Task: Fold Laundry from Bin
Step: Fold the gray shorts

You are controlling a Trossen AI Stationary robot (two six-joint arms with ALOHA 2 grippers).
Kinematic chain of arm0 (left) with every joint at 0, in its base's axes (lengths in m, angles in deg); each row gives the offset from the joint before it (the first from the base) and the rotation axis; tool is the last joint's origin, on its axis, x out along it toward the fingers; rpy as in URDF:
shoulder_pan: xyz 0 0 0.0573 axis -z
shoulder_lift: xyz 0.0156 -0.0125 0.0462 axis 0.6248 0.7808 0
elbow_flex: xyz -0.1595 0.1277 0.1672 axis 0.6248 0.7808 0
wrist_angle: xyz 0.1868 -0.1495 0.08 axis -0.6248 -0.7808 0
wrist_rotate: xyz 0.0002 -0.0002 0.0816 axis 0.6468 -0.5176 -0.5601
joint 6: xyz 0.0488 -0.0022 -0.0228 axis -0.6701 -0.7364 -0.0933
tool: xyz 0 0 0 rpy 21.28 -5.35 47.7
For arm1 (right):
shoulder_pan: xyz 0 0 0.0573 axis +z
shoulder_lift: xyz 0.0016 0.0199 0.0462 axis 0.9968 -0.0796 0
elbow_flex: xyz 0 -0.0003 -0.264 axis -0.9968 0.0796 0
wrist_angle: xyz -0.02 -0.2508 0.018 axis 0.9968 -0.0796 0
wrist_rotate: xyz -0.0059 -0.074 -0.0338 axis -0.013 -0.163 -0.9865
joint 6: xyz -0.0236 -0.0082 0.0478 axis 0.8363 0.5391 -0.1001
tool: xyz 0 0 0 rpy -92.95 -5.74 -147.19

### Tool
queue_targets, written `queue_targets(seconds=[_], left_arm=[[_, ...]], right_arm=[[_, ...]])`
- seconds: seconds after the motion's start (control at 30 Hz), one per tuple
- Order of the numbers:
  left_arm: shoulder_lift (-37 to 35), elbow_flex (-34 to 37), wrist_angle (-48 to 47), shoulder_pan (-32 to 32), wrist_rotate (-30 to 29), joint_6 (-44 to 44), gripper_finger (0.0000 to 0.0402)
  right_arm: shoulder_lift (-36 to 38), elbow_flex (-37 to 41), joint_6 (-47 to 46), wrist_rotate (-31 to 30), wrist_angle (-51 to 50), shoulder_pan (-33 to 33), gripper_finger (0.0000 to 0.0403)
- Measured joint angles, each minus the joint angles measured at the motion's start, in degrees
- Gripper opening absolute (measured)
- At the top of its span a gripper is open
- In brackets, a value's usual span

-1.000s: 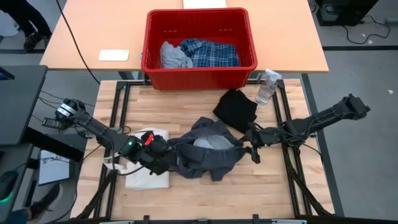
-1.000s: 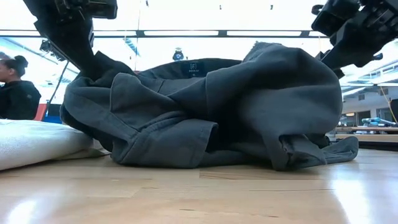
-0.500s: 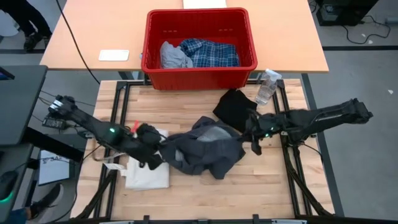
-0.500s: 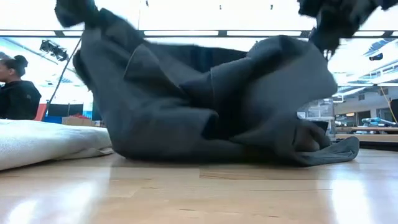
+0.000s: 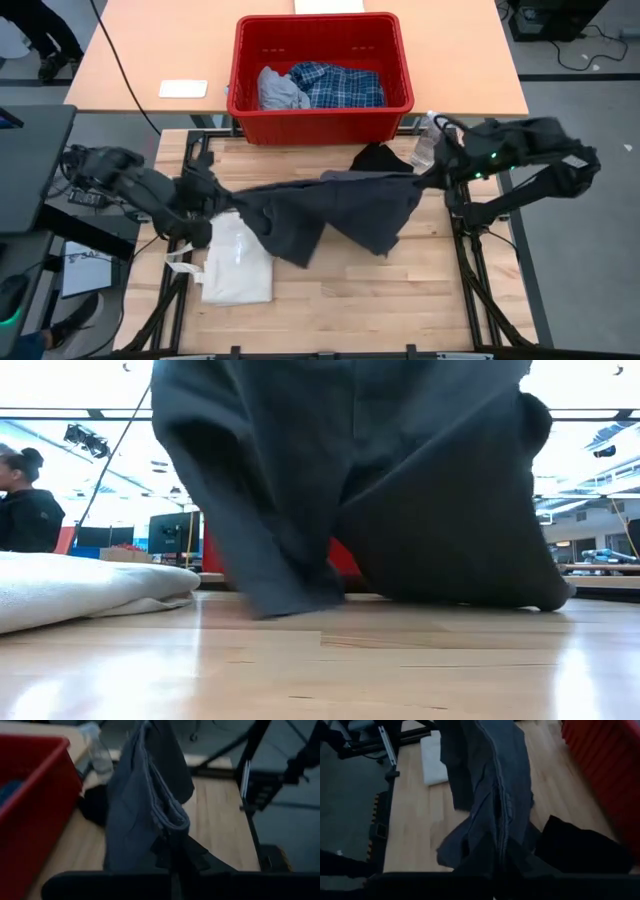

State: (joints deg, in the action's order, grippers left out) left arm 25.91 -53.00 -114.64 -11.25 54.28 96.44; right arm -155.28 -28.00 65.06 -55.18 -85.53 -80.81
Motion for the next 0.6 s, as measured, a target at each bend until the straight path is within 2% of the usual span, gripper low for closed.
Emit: queue_targets(seconds=[0.17,0.3,0.37,0.43,0.5,0.6], left_arm=[[1.6,-8.0,0.0,-0.7,-1.1,-2.8,0.0009],[2.9,-13.4,0.1,-0.6,0.4,-3.9,0.0009],[3.2,-14.8,0.3,-0.6,4.8,-3.8,0.0009],[3.5,-15.2,0.7,-0.6,8.6,-3.1,0.0009],[3.6,-15.2,1.3,-0.6,12.6,-2.0,0.0009],[4.0,-15.1,0.7,-0.2,15.4,1.2,0.0009]], right_arm=[[-8.3,-20.5,1.6,4.3,-12.2,-0.1,0.0015],[-12.9,-34.5,0.9,16.4,-12.4,-0.5,0.0015],[-11.9,-33.2,-1.8,23.9,-8.0,-0.7,0.0015],[-10.4,-30.7,-4.4,27.9,-7.4,-1.1,0.0015],[-10.0,-29.6,-6.4,28.5,-9.1,-0.7,0.0015],[-10.6,-28.3,-7.0,27.6,-10.5,0.9,0.0015]])
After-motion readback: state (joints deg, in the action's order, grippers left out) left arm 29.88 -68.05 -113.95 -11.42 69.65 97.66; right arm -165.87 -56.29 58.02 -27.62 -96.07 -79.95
